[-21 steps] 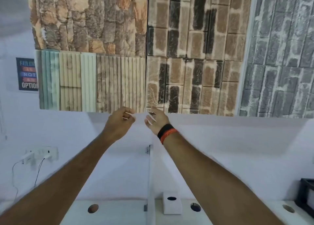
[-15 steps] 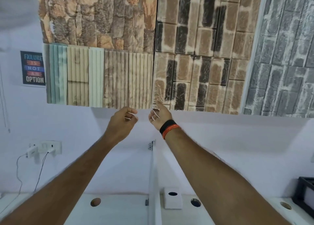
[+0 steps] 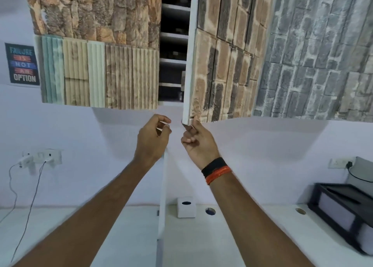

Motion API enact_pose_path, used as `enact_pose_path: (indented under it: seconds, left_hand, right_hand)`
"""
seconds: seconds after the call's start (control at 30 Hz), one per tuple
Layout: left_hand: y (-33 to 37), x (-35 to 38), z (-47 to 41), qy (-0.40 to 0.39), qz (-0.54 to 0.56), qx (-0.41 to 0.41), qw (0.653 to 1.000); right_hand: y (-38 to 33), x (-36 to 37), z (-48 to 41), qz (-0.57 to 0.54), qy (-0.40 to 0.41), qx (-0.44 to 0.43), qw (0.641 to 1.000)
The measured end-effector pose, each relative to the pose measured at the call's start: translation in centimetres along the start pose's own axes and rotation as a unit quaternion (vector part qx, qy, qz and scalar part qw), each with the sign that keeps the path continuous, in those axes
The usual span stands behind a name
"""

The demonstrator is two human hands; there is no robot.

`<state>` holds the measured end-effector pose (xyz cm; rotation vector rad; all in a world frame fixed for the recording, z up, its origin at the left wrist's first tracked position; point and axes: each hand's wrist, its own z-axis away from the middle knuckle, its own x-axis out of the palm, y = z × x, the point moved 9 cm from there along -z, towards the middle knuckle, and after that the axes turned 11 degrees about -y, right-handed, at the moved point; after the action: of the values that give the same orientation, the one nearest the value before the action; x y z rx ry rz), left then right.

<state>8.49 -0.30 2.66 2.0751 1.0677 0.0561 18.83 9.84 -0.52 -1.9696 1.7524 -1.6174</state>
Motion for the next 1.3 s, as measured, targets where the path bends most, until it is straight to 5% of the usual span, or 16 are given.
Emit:
enact_pose_path:
  seconds: [0.53,0.67,0.87,1.0,1.3]
  left_hand:
    - [10.1,13.8,7.7,-0.189,-0.012,-0.005,0.982]
    - [9.0,12.5,6.7,-0.177,-0.027,-0.011,0.984]
    - [4.9,10.0,3.6,-0.151,-0.033,-0.033,0.987]
    - [0.8,8.2,0.7,-0.145,-0.011,-0.050,0.988]
    - [-7.7,6.0,-5.9,-0.164,0.027,-0.072,0.983]
  right_hand:
    - [-17.4,-4.9,18.3,-0.081,0.095,-0.148,0.981]
    - [-15.7,-5.2,19.7,0.002,0.137,-0.140,0.981]
    - [-9.6,-4.8,15.6,0.270,0.145,-0.043,0.951]
    - [-9.0,-4.5,8.1,0.494,0.130,-0.030,0.859]
    - [-12.6,-5.5,-7.8,0.851,0.101,-0.072,0.511]
